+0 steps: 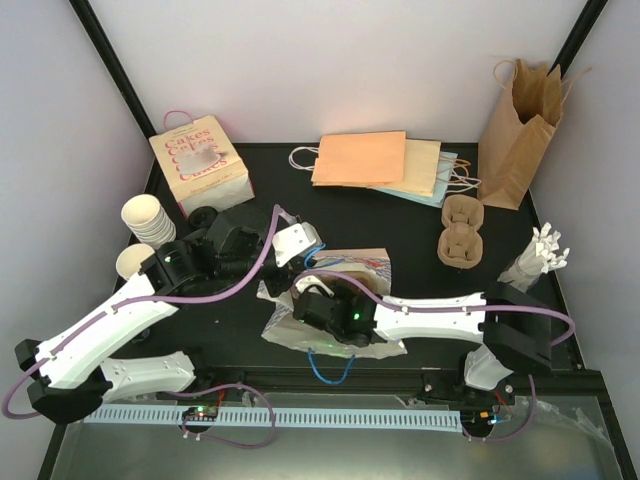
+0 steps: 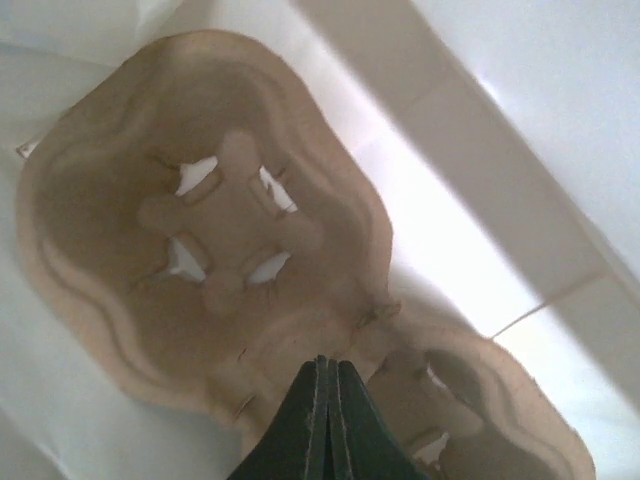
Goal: Pack the takeout coffee
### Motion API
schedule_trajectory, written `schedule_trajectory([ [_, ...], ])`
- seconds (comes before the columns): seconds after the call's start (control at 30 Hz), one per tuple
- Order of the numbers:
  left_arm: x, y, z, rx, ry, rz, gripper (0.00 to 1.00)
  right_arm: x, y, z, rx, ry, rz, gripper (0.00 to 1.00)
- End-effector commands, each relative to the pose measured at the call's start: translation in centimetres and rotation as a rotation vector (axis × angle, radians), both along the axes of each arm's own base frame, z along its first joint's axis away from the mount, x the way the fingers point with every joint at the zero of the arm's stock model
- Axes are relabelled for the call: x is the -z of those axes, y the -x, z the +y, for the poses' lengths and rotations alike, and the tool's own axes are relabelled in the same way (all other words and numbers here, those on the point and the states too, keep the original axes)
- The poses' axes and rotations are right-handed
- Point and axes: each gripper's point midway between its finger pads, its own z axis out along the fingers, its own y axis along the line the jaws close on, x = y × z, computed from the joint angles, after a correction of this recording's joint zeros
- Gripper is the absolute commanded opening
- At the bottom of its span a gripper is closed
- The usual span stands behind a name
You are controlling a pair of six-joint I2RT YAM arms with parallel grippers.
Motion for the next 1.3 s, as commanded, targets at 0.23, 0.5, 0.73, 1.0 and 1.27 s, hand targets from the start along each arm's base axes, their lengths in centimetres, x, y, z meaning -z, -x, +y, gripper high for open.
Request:
schedule_trajectory([
  [0.23,-4.1,0.4,-0.8,0.031,0.079,-0.073,0.01,0.9,-2.7,0.4,0.069,0.042,-0.014,0.01],
  [0.5,-4.4,-2.7,0.5,-0.150,0.047,-0.123,0.02,-2.4,-1.8,0.4,-0.006,-0.031,-0.015,0.01],
  [0.73,-4.3,-5.2,0.1,-0.219,0.010,-0.110,0.02,-7.0,-0.9,-0.7,-0.040,-0.105,-0.033,0.01],
  [1.0,-4.7,-7.3,0.1,-0.260,0.037,-0.007,0.02,-12.2,0.6,-0.8,-0.133,-0.196,-0.015,0.01],
  [1.27,-4.3,-10.1,0.8,-0.340,0.070,0.118,0.02,-17.0,1.8,-0.9,-0.203,-0.330,-0.005,0.01],
])
